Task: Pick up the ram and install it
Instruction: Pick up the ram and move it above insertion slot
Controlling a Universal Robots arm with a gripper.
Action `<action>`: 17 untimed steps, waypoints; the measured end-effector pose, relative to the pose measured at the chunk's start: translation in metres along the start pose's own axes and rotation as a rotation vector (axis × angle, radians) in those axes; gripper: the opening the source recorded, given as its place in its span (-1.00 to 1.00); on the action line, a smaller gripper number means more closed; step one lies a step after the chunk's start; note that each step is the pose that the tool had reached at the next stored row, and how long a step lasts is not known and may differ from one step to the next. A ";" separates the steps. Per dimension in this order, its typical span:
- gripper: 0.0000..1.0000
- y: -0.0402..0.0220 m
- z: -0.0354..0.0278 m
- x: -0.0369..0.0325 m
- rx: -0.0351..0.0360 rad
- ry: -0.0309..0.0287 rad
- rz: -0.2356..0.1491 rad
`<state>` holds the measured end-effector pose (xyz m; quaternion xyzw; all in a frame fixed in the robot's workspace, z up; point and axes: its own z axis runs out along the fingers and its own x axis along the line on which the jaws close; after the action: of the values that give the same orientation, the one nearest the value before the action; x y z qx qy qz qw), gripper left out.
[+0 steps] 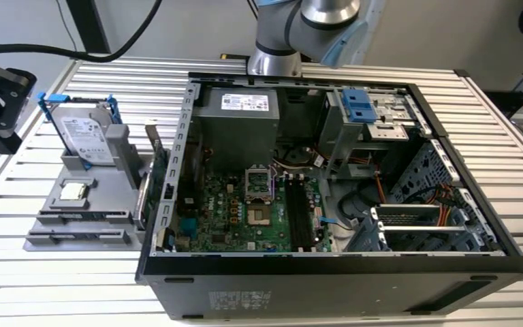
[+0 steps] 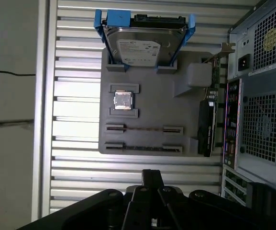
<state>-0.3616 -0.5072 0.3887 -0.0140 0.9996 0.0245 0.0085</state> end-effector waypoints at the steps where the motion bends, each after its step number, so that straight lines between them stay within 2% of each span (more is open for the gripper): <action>1: -1.00 0.0000 0.0000 0.0000 -0.0002 0.0004 -0.008; 17: -1.00 0.0000 0.0000 0.0000 -0.0052 0.0145 -0.296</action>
<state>-0.3616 -0.5072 0.3887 -0.1614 0.9865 0.0255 0.0048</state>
